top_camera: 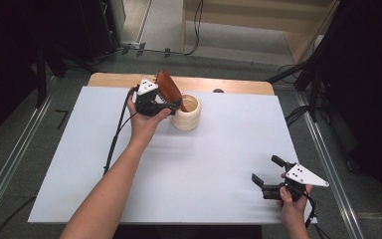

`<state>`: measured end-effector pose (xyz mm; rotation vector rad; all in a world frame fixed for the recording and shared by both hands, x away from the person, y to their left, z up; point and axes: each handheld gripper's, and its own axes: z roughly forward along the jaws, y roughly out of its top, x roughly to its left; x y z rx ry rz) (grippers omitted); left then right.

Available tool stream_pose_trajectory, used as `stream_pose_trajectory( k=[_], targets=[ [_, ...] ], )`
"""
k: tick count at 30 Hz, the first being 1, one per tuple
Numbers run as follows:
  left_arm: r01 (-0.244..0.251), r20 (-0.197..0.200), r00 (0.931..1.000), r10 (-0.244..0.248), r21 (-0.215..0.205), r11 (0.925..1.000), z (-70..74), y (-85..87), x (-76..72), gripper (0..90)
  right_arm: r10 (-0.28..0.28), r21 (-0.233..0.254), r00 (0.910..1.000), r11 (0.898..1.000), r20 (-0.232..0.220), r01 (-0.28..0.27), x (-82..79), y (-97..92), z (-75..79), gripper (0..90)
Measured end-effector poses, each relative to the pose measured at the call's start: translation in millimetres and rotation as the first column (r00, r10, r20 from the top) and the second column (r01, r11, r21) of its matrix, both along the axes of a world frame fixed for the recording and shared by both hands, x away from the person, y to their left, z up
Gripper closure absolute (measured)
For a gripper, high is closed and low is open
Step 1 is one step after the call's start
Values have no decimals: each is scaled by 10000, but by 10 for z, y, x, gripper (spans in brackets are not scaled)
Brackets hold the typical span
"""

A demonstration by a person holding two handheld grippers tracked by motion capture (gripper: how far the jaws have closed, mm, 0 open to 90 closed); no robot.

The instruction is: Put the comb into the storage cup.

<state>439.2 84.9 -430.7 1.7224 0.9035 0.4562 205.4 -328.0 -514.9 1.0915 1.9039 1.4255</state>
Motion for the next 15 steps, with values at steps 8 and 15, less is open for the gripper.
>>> stream_pose_trajectory(
  k=[8,15],
  targets=[
    [125,53,9999,-126,82,9999,-22,59,-56,0,33,1,10000,10000,19,-33,-3,1,1,0],
    [227,219,9995,-230,126,9997,-21,111,-126,0,37,-2,10000,10000,10,-37,-3,3,1,0]
  ],
)
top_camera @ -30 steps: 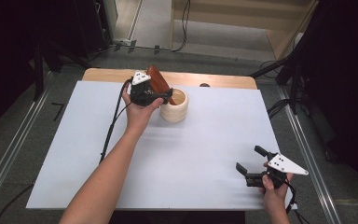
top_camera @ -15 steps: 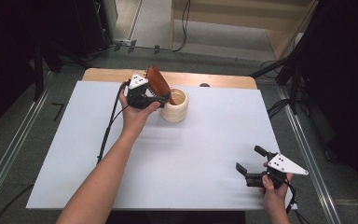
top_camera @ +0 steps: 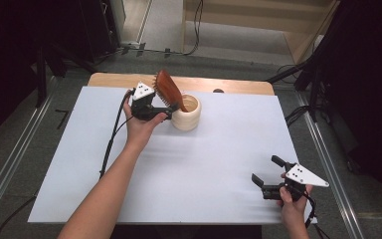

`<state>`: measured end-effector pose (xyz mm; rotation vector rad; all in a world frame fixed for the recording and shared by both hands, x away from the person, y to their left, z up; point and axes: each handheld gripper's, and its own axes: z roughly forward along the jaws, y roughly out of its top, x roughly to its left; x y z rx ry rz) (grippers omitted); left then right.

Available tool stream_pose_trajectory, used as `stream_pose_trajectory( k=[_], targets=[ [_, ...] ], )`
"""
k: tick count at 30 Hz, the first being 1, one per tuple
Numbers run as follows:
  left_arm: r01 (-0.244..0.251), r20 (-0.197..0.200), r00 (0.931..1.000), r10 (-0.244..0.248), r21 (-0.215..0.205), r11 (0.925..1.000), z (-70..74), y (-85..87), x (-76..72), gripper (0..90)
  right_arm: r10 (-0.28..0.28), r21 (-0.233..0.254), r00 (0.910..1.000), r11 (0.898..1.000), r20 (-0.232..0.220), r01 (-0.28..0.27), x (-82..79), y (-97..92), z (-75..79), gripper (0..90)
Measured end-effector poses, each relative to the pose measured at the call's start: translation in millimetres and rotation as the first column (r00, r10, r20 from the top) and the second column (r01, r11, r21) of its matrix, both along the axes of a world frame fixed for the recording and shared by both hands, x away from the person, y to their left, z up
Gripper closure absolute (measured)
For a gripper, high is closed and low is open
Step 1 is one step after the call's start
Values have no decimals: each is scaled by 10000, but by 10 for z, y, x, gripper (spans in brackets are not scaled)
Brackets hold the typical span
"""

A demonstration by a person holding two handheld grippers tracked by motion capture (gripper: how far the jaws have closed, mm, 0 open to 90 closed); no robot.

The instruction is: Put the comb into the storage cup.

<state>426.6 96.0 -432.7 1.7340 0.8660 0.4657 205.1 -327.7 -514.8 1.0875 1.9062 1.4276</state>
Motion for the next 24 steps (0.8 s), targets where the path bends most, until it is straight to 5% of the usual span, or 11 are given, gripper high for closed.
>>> stream_pose_trajectory(
  k=[24],
  targets=[
    [304,416,9987,-310,149,9994,-55,148,-343,0,-258,-104,9997,9996,28,258,2,20,2,0]
  ],
)
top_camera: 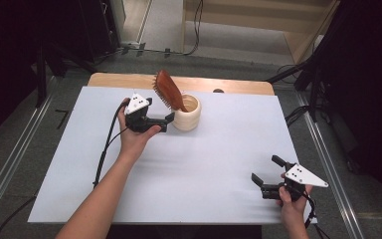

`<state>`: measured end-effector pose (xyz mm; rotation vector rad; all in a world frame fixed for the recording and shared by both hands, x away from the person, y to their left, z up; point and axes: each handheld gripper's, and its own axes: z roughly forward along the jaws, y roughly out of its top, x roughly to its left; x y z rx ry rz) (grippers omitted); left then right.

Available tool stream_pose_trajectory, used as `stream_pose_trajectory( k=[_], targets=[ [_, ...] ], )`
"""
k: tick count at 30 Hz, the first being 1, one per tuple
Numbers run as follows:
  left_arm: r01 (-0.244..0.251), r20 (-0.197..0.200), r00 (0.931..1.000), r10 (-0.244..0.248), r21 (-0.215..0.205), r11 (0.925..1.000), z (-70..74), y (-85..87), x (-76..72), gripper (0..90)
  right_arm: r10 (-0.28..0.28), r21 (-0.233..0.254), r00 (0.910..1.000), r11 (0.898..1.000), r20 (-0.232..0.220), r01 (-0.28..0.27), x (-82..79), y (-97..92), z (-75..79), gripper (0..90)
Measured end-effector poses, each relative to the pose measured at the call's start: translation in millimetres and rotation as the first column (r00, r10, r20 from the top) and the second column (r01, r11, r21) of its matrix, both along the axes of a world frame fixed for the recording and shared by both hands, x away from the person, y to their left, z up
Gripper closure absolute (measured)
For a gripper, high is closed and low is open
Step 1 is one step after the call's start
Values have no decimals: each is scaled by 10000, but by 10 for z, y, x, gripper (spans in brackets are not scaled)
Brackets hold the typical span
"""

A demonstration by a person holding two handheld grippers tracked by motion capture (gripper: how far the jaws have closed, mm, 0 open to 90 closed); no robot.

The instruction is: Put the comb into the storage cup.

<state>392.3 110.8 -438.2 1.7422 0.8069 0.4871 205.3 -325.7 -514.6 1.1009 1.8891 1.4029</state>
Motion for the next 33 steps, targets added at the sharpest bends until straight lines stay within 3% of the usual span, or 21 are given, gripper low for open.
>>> stream_pose_trajectory(
  k=[16,33],
  targets=[
    [127,176,9998,-123,-195,9997,-7,145,-235,0,-453,7,9989,9990,147,453,-1,-4,19,0],
    [209,404,9990,-197,-283,9994,-16,313,-490,0,-396,231,9990,9990,215,391,-13,-38,45,0]
  ],
)
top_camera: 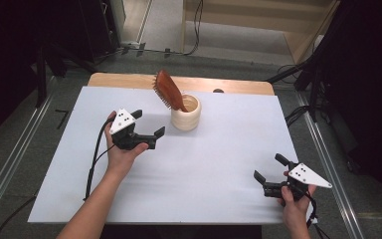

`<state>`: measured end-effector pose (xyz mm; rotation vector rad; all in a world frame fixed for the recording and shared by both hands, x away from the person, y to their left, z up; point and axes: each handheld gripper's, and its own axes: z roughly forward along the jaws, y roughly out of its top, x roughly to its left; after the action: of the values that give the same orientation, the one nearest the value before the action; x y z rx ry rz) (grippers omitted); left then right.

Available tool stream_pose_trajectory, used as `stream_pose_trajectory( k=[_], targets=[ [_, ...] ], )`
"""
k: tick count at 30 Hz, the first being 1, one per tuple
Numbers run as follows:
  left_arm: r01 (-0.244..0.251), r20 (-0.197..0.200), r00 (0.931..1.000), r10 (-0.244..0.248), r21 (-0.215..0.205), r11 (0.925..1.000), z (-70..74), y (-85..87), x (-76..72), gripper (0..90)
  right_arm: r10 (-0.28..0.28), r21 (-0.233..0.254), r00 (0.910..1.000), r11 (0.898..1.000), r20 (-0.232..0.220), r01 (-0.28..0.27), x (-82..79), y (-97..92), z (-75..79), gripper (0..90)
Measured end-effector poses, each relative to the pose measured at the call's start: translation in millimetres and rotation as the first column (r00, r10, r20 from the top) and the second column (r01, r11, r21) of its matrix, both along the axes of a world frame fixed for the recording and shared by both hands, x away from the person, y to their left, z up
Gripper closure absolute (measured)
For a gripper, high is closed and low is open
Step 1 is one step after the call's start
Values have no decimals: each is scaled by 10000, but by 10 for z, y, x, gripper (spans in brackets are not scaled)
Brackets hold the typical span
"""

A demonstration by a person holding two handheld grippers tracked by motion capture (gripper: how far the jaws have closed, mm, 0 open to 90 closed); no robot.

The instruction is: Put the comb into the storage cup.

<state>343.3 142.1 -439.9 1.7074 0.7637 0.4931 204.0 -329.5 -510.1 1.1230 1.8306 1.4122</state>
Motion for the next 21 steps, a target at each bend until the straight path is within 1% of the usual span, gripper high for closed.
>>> stream_pose_trajectory(
  k=[4,7,8,10,14,21],
  targets=[
    [11,36,10000,-11,64,10000,1,62,-67,0,9,9,10000,10000,-4,-9,2,-2,0,0],
    [-71,45,10000,71,48,10000,-8,112,-120,0,-10,-6,10000,10000,-29,10,2,2,0,0],
    [-116,90,9999,116,58,9999,-19,128,-138,0,-7,-9,10000,10000,-31,7,2,2,0,0],
    [-175,67,9998,174,125,9998,-46,158,-176,0,-25,-3,10000,10000,-34,25,2,4,0,0],
    [-244,62,9997,244,127,9996,-93,224,-256,0,-44,-23,10000,10000,-30,44,0,4,2,0],
    [-352,126,9993,350,112,9993,-121,346,-364,0,-68,-13,10000,10000,-32,68,2,-1,1,0]
  ],
)
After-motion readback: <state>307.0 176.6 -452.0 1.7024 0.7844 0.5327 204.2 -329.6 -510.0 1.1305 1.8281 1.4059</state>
